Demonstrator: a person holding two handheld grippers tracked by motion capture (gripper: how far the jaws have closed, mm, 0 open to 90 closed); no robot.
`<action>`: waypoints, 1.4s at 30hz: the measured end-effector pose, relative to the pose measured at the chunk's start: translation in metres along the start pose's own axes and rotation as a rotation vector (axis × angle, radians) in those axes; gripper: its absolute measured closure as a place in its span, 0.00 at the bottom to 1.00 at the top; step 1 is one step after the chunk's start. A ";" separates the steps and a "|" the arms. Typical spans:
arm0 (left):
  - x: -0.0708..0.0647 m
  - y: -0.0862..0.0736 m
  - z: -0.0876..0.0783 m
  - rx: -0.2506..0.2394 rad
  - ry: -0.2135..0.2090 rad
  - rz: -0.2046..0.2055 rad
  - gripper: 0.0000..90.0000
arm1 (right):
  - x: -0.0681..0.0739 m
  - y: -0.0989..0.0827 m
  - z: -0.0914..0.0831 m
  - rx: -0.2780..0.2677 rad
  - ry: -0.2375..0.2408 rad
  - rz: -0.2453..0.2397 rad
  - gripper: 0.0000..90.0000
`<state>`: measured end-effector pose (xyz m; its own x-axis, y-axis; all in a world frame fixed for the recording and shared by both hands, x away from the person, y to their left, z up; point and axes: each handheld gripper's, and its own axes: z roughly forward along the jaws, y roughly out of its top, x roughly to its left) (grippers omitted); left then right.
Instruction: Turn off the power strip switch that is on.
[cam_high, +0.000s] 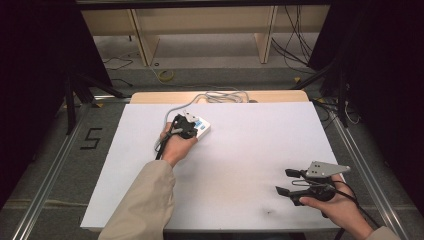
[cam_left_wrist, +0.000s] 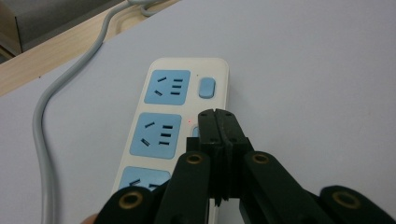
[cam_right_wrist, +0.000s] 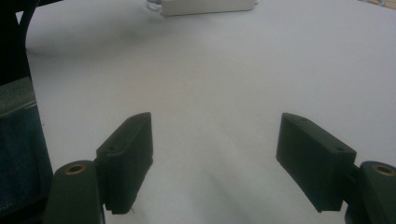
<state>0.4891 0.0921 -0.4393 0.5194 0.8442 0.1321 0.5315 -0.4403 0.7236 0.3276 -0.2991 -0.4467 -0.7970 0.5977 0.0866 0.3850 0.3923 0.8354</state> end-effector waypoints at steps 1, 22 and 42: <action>0.000 0.001 0.000 -0.001 0.000 0.004 1.00 | 0.000 0.000 0.000 0.000 0.000 0.000 0.31; 0.004 0.010 0.015 0.034 0.009 -0.004 1.00 | 0.000 0.000 0.001 -0.001 0.006 0.003 0.31; 0.009 0.011 0.027 0.075 0.002 -0.009 1.00 | 0.000 0.000 0.000 0.001 0.008 -0.001 0.31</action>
<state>0.5170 0.0866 -0.4485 0.5133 0.8487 0.1269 0.5846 -0.4541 0.6723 0.3277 -0.2993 -0.4471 -0.8009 0.5920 0.0901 0.3849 0.3936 0.8348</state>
